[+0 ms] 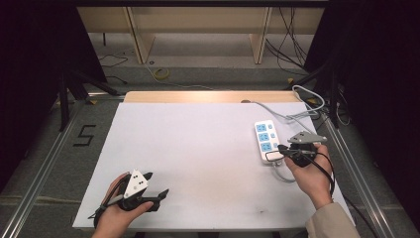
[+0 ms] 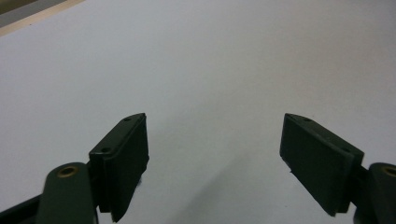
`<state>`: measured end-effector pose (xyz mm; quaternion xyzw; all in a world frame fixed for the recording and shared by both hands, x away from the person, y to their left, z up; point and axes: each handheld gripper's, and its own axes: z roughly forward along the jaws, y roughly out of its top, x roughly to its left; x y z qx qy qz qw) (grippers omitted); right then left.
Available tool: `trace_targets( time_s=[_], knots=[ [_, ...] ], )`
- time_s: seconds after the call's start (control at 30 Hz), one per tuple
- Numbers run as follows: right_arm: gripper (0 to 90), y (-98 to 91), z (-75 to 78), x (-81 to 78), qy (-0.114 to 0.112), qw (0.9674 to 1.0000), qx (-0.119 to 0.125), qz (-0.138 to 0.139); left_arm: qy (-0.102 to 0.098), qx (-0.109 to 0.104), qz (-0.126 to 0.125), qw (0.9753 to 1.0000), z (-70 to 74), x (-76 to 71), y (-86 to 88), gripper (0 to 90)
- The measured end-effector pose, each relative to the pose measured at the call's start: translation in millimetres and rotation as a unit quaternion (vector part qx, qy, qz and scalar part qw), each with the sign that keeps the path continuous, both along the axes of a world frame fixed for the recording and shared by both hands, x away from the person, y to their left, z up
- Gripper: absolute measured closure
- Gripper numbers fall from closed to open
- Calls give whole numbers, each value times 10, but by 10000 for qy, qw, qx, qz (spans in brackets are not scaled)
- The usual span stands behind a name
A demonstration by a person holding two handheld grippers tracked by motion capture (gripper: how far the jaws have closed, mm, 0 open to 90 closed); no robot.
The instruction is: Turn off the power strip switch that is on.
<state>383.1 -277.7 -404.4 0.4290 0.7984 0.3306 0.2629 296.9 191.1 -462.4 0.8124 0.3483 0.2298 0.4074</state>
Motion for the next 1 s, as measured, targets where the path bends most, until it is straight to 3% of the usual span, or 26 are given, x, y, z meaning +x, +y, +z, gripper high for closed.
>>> trace_targets(
  time_s=[1.0],
  knots=[
    [900,8,98,267,515,9985,-202,-47,-25,-15,-8,10000,4,-3,0,238]
  ],
)
